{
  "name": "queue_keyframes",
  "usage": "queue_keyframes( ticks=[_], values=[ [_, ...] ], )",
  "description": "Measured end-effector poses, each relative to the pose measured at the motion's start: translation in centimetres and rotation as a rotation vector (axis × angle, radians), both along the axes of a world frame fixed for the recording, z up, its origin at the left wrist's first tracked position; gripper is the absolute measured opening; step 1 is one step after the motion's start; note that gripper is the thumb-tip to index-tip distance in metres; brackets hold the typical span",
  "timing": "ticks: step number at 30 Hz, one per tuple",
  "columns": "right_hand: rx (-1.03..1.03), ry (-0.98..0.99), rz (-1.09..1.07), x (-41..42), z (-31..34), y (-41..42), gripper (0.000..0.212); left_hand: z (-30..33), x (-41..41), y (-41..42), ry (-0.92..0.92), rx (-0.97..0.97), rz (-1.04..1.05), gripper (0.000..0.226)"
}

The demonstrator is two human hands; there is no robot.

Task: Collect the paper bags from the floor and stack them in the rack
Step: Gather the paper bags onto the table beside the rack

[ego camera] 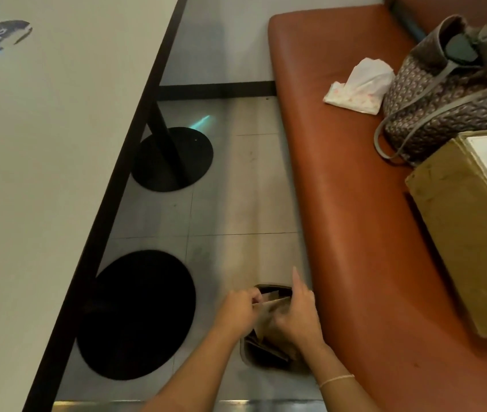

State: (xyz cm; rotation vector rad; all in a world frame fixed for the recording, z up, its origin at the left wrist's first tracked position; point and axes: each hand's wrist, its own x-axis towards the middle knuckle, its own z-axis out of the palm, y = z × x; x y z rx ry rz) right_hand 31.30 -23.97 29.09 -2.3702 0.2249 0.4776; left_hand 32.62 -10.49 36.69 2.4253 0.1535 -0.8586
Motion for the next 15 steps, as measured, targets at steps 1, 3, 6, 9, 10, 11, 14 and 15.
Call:
queue_keyframes(
  ticks=[1, 3, 6, 9, 10, 11, 14, 15],
  values=[
    [-0.006, -0.094, 0.098, 0.4, 1.0, -0.1, 0.073, -0.1, -0.1, -0.1, 0.008, 0.001, -0.003, 0.014],
    [-0.098, -0.165, 0.314, 1.0, 2.5, -0.3, 0.049, -0.6, -0.3, -0.3, 0.035, 0.005, 0.004, 0.018],
    [-0.302, 0.031, 0.429, 1.1, 3.1, -0.5, 0.042, -0.6, -0.4, 0.0, 0.082, 0.032, 0.016, 0.032],
    [-0.444, 0.132, 0.38, -0.5, 2.5, -1.0, 0.041, -0.4, -0.1, 0.8, 0.07, 0.076, -0.002, 0.05],
    [-0.463, 0.137, 0.364, -1.1, 2.1, -1.2, 0.041, -0.3, 0.0, 1.1, 0.05, 0.082, 0.005, 0.047],
    [-0.479, 0.14, 0.353, -1.6, 1.9, -1.2, 0.041, -0.2, 0.0, 1.4, 0.026, 0.085, 0.01, 0.042],
    [-0.507, 0.131, 0.3, -2.2, 1.5, -1.0, 0.035, 0.0, -0.2, 2.1, -0.015, 0.107, 0.015, 0.032],
    [-0.511, 0.116, 0.279, -2.1, 1.6, -1.0, 0.032, 0.0, -0.3, 2.2, -0.021, 0.117, 0.012, 0.031]
  ],
)
